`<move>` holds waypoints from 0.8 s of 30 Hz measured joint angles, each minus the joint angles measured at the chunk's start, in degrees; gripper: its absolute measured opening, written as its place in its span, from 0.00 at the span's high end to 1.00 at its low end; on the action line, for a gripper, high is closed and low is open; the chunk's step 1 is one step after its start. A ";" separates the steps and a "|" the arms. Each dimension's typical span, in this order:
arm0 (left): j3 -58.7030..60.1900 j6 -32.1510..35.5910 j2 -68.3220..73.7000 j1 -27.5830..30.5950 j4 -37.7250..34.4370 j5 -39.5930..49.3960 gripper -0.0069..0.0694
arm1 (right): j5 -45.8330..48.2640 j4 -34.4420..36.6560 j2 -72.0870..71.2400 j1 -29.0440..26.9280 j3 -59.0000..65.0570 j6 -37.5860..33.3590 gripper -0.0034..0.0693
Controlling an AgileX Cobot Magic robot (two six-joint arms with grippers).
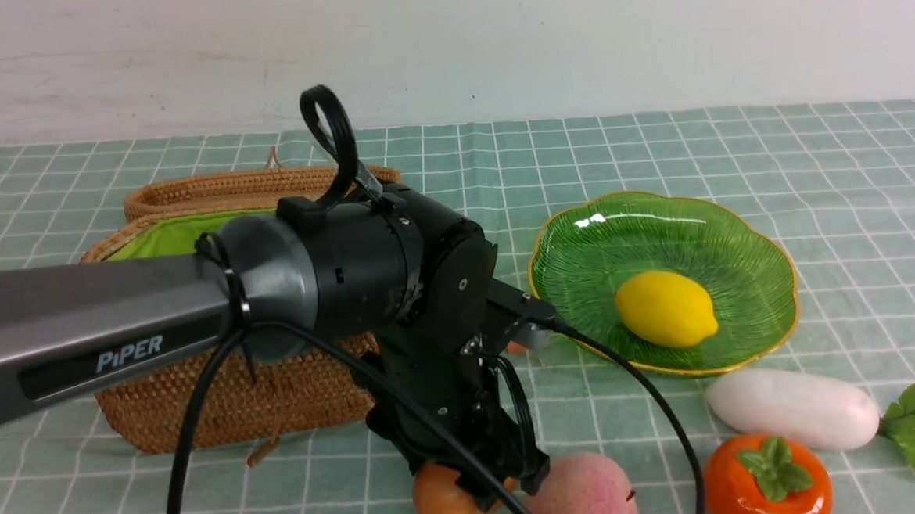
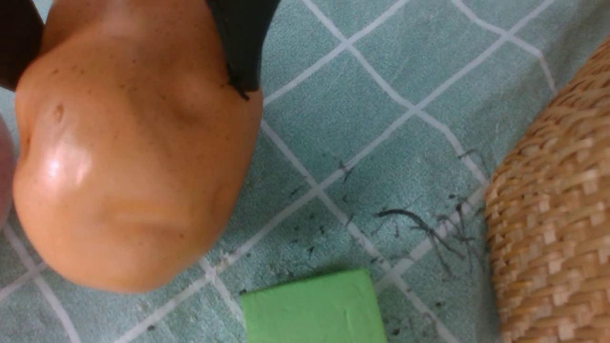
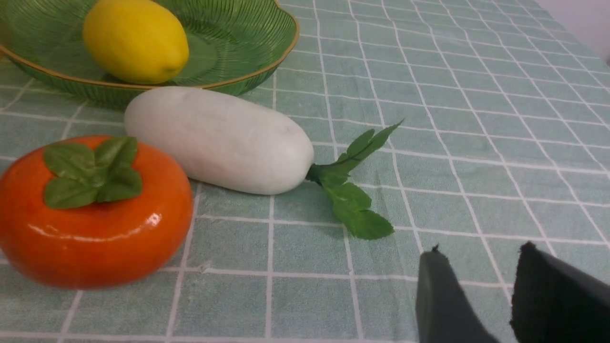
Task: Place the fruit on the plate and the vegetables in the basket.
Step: Grab a potato with your left arm and place it in the basket on the left
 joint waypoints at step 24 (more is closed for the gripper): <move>-5.05 3.14 -20.71 5.10 5.18 6.35 0.30 | 0.00 0.00 0.00 0.00 0.00 0.00 0.62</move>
